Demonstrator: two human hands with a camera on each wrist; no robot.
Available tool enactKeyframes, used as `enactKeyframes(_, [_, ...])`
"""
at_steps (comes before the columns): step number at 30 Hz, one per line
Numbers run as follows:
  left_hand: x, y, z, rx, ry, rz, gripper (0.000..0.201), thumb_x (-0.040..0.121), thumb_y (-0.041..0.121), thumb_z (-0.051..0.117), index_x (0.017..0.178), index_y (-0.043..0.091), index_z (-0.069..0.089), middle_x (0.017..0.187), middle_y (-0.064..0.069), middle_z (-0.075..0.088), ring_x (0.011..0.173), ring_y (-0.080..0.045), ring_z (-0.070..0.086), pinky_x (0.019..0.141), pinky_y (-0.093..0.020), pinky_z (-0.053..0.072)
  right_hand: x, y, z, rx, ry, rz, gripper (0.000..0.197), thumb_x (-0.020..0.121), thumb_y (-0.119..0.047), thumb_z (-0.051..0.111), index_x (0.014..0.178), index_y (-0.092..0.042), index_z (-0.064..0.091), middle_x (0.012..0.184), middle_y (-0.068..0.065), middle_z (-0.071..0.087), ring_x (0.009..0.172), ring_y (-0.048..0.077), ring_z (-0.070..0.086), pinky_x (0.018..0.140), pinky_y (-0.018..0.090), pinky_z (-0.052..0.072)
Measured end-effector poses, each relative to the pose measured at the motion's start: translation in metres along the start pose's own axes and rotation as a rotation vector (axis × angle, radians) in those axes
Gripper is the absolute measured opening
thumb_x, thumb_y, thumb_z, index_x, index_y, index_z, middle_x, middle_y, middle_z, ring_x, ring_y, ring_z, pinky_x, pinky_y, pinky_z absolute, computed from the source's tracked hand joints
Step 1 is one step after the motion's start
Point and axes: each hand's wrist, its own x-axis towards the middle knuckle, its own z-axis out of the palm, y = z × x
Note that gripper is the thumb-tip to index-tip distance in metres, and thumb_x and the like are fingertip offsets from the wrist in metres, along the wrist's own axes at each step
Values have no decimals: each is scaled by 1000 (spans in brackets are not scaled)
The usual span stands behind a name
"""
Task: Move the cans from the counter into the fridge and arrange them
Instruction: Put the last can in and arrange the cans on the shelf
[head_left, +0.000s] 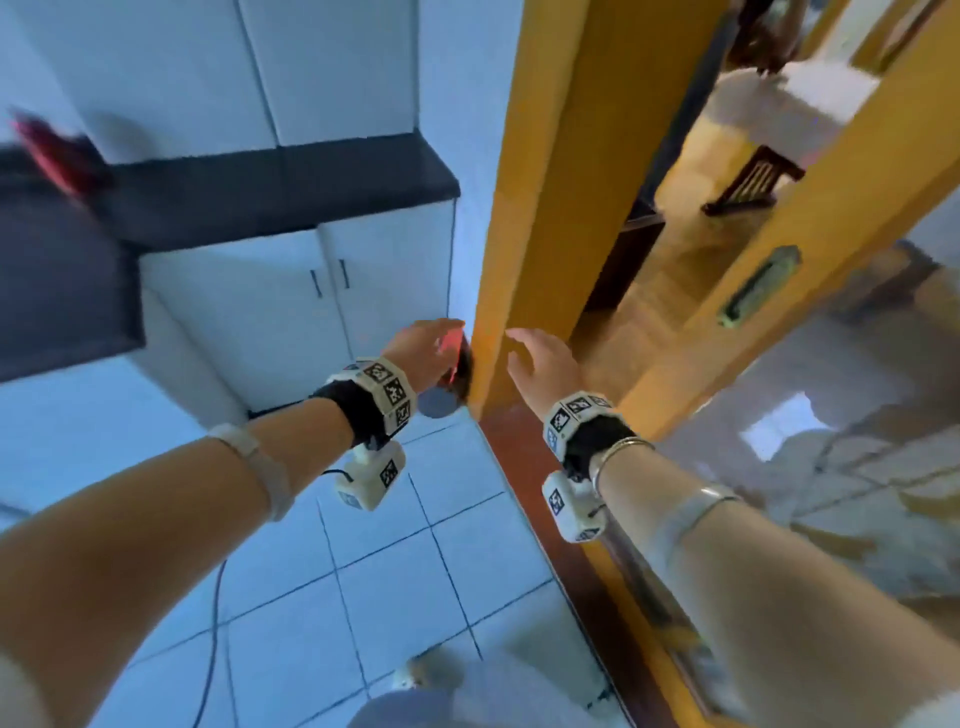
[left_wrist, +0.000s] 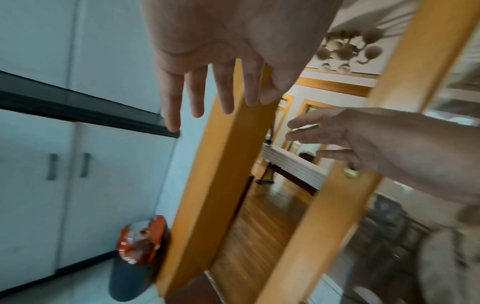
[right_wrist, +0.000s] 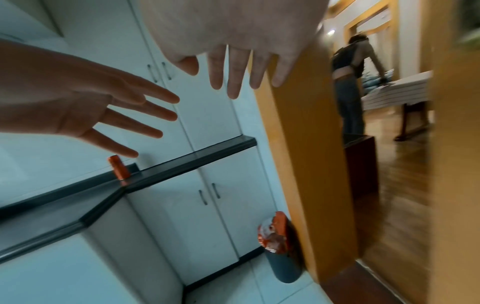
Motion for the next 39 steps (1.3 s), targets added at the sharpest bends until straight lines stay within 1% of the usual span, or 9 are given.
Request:
enactKeyframes(2, [5,-38,-30,0,51,-70,44,93,16,47,137,18,46,142,-12,47,130,-27,45,106,-30,32,36,-35,21,16,-45,-64,37,94,-22,46,130,-13,53,131,10,55,125,26,47,104,34,36])
enactKeyframes(5, [14,-86,-70,-1,134,-156,45,95,17,45,139,19,43,145,-12,43,133,-27,41,109,-32,29,87,-83,46,25,-134,-148,40,95,-23,45,133,-14,50,136,9,51,129,25,42,109,35,33])
enactKeyframes(9, [28,-140,-117,14,244,-262,45,95,18,45,139,19,42,142,-12,46,130,-27,45,108,-32,32,148,-141,78,47,-219,-303,39,95,-22,46,133,-13,50,135,10,52,128,26,42,107,36,34])
enactKeyframes(19, [31,-248,-226,-67,559,-595,44,91,14,48,135,19,48,134,-11,53,122,-28,50,101,-29,37,276,-299,154,211,-298,-659,33,93,-18,47,124,-12,57,120,11,64,115,27,55,99,35,42])
enactKeyframes(24, [27,-316,-269,-105,643,-663,42,92,17,47,134,21,48,133,-7,55,117,-25,54,97,-28,40,307,-375,203,178,-358,-708,34,95,-23,45,127,-17,55,123,6,62,117,23,52,97,31,41])
enactKeyframes(27, [32,-361,-296,-92,651,-662,42,92,18,47,134,22,49,131,-8,56,113,-25,56,97,-29,41,325,-420,239,151,-372,-710,35,95,-24,44,129,-18,53,125,6,61,119,23,51,98,31,40])
enactKeyframes(30, [39,-408,-330,-78,643,-649,42,92,18,47,134,22,49,129,-10,56,108,-26,57,95,-28,41,342,-464,275,167,-366,-653,36,96,-25,43,130,-19,52,127,5,60,121,23,50,98,31,40])
enactKeyframes(34, [51,-462,-377,-115,615,-622,42,92,17,47,135,22,47,132,-8,54,116,-24,54,97,-26,39,364,-515,307,152,-334,-558,37,96,-27,43,132,-21,49,129,3,59,120,23,52,97,32,42])
enactKeyframes(39, [81,-508,-417,-128,559,-568,44,92,17,47,136,22,46,134,-6,53,117,-22,54,96,-25,39,403,-548,329,143,-284,-418,38,95,-30,46,132,-22,48,131,2,57,117,23,55,94,32,44])
